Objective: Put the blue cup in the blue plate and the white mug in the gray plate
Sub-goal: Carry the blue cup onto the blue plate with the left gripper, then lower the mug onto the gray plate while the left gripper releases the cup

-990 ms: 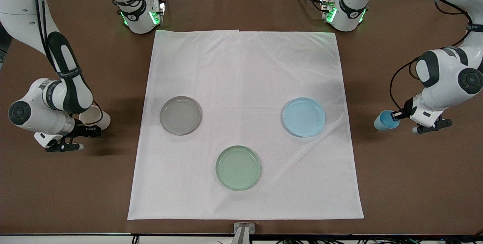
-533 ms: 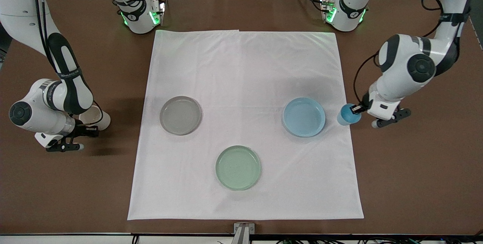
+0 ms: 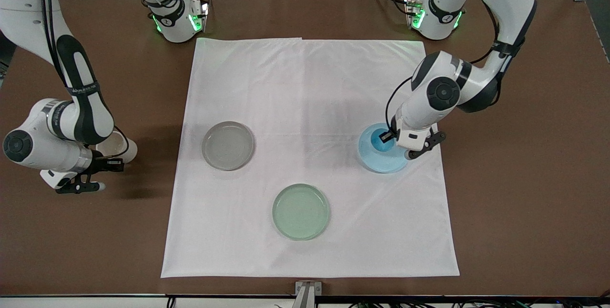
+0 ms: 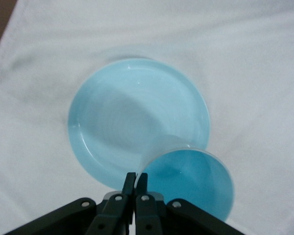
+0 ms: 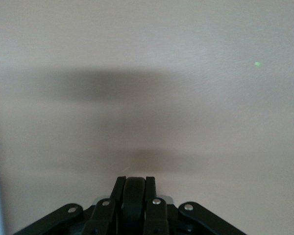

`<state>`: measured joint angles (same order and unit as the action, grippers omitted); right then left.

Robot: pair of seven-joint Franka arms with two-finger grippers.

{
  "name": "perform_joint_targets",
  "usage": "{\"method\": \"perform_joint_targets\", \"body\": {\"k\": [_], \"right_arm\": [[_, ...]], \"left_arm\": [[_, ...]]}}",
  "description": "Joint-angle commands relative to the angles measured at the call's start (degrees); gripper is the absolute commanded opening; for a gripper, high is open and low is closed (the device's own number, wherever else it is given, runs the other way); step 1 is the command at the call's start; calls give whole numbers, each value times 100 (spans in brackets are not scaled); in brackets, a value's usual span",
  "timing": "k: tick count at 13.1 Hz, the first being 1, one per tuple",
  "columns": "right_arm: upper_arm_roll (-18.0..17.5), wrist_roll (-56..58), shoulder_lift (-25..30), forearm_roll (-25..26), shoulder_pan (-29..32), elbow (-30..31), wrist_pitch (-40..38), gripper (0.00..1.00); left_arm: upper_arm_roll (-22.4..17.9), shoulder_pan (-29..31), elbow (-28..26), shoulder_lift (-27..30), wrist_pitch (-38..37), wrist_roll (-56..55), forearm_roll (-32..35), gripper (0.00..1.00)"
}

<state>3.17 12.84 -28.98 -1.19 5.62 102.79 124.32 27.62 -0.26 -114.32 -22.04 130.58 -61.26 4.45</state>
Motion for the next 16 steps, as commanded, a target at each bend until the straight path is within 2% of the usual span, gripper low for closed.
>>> {"method": "perform_joint_targets", "body": {"k": [1,5,6,7,8,9,12,14,16], "right_arm": [[0,-937,743,22,-743,-127,-1196,11],[-9,-2880,762,-22,-2298,-119,-1165,12],[-9,-3136,692,-22,-2598,-102,-903,12],[-9,-3304,552,-22,-2775,-101,-614,12],[-9,-3332,333,-22,-2829,-110,-297,12],[-9,-3332,131,-22,-2838,-110,45,12],[-18,-3341,-239,-74,-2882,-110,514,12],[-18,-3332,-363,-337,-2891,-110,549,12],[-18,-3332,-468,-382,-2961,-119,680,12]], "left_arm": [[-38,-45,191,-335,-32,-297,510,0],[-38,-1,156,-520,-32,-448,671,1],[-38,0,155,-520,-50,-457,671,7],[-38,-9,173,-529,-50,-457,671,31],[-38,-1,190,-520,-50,-465,671,69],[-38,8,199,-494,-50,-457,671,100],[-29,43,522,-266,-215,-422,671,100],[-29,-17,1171,-222,-777,-413,680,99],[-3,8,1856,-152,-1470,-256,793,100]]}}
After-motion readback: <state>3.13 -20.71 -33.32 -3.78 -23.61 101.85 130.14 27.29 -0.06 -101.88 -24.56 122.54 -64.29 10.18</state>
